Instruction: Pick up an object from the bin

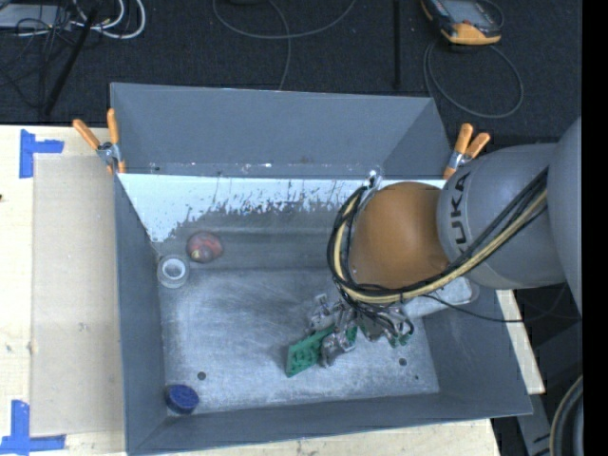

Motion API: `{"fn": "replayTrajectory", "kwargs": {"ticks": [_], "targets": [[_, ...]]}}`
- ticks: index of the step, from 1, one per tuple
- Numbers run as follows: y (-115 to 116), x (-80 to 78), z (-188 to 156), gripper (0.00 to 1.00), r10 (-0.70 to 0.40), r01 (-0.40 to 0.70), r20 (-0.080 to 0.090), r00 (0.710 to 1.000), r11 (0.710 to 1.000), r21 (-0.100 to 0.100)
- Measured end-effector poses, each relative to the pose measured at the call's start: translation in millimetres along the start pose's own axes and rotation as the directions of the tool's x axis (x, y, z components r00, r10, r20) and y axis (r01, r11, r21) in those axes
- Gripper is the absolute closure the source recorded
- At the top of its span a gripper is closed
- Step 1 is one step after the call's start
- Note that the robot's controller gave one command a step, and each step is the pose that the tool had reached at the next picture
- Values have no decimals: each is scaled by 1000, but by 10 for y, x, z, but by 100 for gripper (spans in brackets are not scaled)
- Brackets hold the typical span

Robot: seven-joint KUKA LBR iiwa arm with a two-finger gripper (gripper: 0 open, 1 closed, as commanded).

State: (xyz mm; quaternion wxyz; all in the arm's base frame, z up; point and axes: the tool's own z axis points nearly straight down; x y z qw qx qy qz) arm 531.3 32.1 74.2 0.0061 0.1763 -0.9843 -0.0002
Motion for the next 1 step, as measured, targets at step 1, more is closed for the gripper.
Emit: {"fn": "replayTrajectory", "kwargs": {"ticks": [1], "targets": [[69,115,-1692,100,-133,132,19,991,991,7]]}}
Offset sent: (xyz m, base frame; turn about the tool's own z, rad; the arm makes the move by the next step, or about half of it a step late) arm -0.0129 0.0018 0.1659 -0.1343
